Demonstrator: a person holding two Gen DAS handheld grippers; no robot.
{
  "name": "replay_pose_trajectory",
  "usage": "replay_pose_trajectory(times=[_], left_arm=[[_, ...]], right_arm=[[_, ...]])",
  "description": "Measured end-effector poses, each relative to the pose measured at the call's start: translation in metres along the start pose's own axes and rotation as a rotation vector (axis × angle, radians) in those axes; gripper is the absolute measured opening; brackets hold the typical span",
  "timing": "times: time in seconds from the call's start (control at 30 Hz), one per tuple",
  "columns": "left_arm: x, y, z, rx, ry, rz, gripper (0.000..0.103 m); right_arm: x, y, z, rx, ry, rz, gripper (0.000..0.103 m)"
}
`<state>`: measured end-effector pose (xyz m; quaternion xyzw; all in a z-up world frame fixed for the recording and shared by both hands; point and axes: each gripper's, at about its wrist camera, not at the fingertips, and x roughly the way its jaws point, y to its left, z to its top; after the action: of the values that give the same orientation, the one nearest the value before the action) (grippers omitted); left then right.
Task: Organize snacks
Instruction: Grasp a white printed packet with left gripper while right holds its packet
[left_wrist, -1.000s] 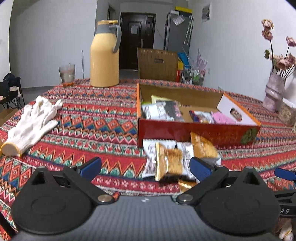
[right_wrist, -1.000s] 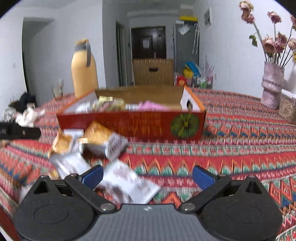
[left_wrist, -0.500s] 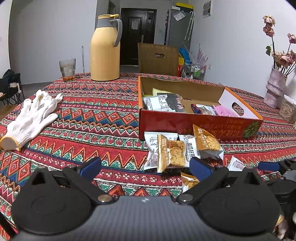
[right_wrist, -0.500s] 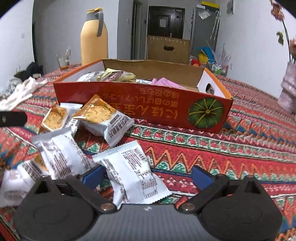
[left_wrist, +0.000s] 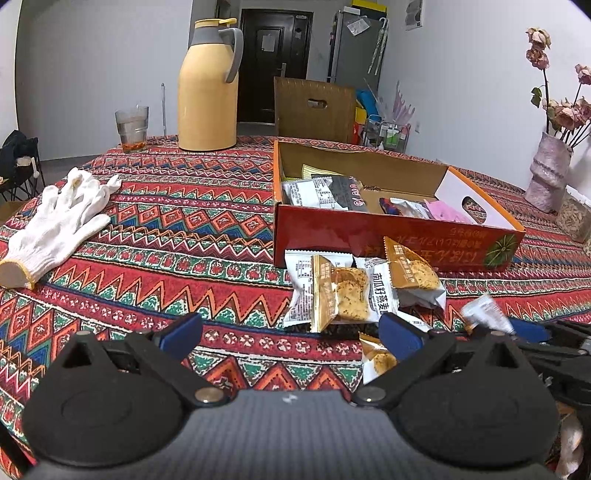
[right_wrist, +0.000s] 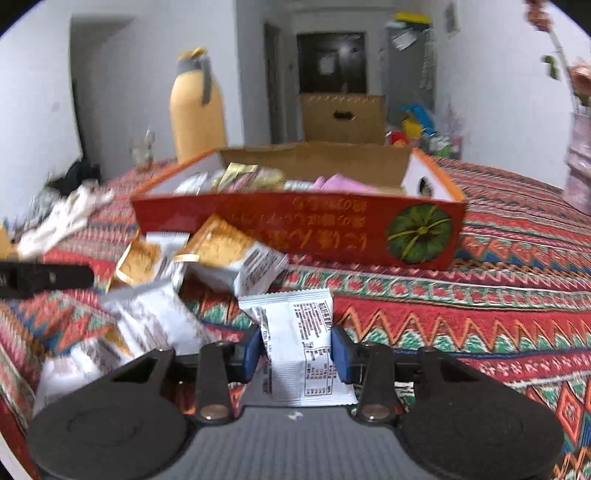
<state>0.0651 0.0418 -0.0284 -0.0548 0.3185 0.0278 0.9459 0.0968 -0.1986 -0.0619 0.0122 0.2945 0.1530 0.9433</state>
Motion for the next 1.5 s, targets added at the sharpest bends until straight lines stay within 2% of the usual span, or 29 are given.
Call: replay_pose_trajectory(times=[0.07,0.27,0.57,0.87,1.07,1.27,1.5], left_arm=[[0.001,0.000,0.000,-0.001,0.002,-0.002,0.103],[-0.003,-0.003,-0.002,0.005,0.002,-0.012,0.103],[-0.013,-0.013,-0.013,0.053,0.018,-0.039,0.103],[-0.022,-0.018,-0.036,0.107,0.066,-0.078,0.103],[-0.019,-0.024,-0.049,0.151,0.108,-0.111,0.103],[-0.006,-0.031,-0.054,0.185,0.133,-0.109,0.103],[-0.004,-0.038,-0.059,0.212,0.098,-0.122,0.103]], right_arm=[[-0.010,-0.003,-0.001,0.034,-0.042,-0.002,0.039],[-0.028,-0.010,-0.003,0.055,-0.090,-0.020,0.039],[-0.041,-0.014,-0.016,0.082,-0.090,-0.032,0.039],[-0.065,-0.009,-0.028,0.086,-0.118,-0.030,0.040],[-0.078,-0.007,-0.035,0.089,-0.126,-0.032,0.040],[-0.086,-0.006,-0.040,0.088,-0.131,-0.035,0.040],[-0.090,-0.007,-0.043,0.094,-0.130,-0.040,0.040]])
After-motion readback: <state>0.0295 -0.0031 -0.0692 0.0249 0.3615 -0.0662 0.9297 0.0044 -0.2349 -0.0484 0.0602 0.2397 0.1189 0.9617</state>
